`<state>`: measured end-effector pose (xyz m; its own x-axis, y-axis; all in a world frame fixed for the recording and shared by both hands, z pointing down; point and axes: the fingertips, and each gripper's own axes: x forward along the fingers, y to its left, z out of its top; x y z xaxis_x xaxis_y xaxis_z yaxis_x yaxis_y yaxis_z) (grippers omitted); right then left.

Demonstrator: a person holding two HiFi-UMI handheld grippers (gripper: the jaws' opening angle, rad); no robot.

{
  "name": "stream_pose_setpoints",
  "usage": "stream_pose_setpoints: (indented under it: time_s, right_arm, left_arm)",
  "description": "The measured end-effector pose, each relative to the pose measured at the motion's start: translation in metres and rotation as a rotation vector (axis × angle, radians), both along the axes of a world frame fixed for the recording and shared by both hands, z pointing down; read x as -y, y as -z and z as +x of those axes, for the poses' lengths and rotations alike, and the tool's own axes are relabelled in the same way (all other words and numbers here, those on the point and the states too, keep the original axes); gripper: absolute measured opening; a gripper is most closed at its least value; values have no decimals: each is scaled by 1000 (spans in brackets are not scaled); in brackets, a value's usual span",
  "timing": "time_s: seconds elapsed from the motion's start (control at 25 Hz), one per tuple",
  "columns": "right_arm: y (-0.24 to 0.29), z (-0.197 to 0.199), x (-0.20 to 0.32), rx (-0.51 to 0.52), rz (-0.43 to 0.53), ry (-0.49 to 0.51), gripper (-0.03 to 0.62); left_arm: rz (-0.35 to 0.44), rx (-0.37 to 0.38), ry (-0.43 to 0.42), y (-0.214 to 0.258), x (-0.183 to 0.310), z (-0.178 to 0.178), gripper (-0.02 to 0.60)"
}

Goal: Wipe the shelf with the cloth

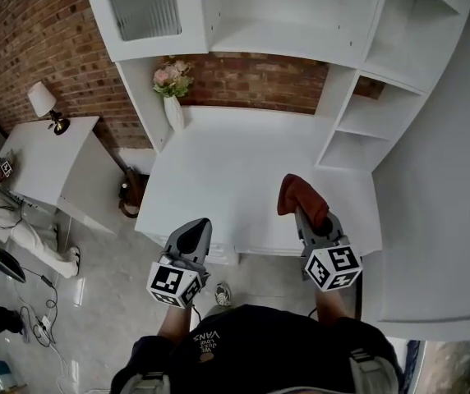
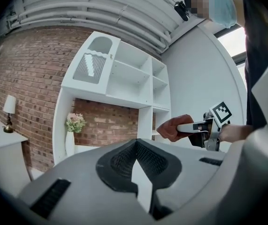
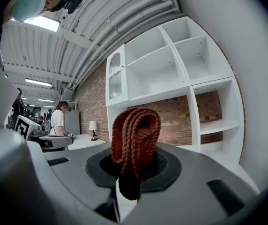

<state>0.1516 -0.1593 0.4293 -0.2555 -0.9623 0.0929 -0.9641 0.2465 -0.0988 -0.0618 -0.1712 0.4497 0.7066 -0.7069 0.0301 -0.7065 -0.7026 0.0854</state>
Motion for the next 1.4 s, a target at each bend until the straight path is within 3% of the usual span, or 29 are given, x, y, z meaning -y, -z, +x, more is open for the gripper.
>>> stream_pose_setpoints:
  time_s: [0.48, 0.84, 1.4]
  right_arm:
    - [44, -31, 67, -55, 97, -120, 66]
    - [94, -34, 117, -124, 212, -115, 66]
    - [186, -11, 233, -231, 342, -5, 66]
  left_arm:
    - [5, -5, -132, 4, 67, -32, 5]
    - [-10, -7, -173, -6, 92, -28, 5]
    - [29, -44, -84, 4, 162, 9, 5]
